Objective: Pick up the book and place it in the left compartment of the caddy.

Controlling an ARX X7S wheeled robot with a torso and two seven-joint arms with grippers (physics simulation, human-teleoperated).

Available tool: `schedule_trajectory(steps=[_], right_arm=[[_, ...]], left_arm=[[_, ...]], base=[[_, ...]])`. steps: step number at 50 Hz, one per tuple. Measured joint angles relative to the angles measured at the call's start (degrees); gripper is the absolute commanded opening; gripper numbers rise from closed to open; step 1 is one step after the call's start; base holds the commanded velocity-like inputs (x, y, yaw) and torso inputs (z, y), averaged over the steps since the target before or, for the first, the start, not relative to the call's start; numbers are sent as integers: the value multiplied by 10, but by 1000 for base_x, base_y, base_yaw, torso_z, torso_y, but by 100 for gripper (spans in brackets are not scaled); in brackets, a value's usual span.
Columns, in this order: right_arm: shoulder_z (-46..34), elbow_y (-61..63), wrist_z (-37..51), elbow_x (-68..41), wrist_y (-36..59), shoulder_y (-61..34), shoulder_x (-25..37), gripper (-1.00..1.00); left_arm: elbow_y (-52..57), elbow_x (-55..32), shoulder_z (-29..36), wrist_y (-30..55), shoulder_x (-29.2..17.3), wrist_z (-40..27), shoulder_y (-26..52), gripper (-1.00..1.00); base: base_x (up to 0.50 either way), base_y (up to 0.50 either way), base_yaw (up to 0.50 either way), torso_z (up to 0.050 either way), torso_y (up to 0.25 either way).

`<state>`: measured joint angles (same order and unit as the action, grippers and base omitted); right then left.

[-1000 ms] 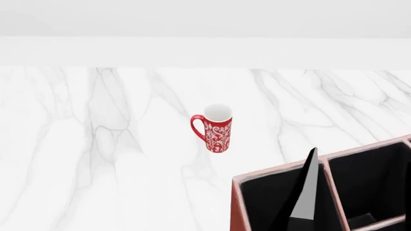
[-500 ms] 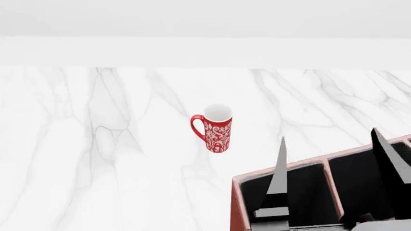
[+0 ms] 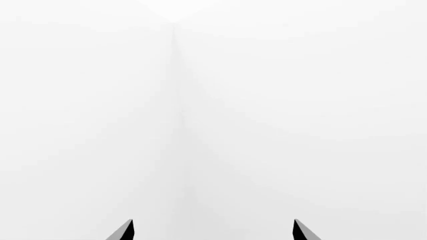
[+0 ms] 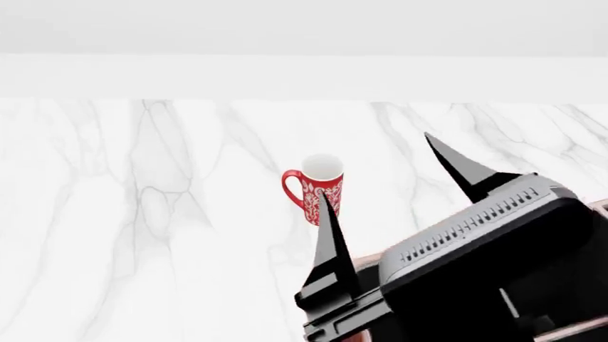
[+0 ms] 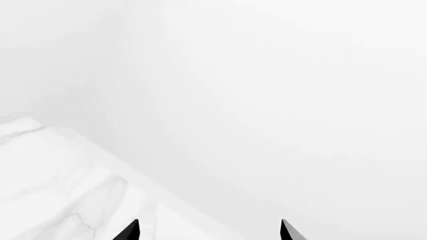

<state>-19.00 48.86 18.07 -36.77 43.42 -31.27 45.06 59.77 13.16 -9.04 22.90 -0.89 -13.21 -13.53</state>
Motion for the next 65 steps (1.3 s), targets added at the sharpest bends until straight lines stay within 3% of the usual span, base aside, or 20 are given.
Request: schedule_trajectory(steps=[14, 30, 65], right_arm=[[-103, -79, -147, 30, -24, -92, 4, 100], [-160, -148, -267, 15, -49, -134, -8, 100], [-229, -187, -356, -20, -36, -157, -55, 100]], left_arm=[[0, 0, 0, 3, 0, 0, 1, 100], [0, 0, -1, 5, 0, 0, 1, 100], [0, -4, -4, 5, 0, -1, 1, 100]], base=[[0, 0, 0, 0, 0], [0, 0, 0, 0, 0], [0, 0, 0, 0, 0]])
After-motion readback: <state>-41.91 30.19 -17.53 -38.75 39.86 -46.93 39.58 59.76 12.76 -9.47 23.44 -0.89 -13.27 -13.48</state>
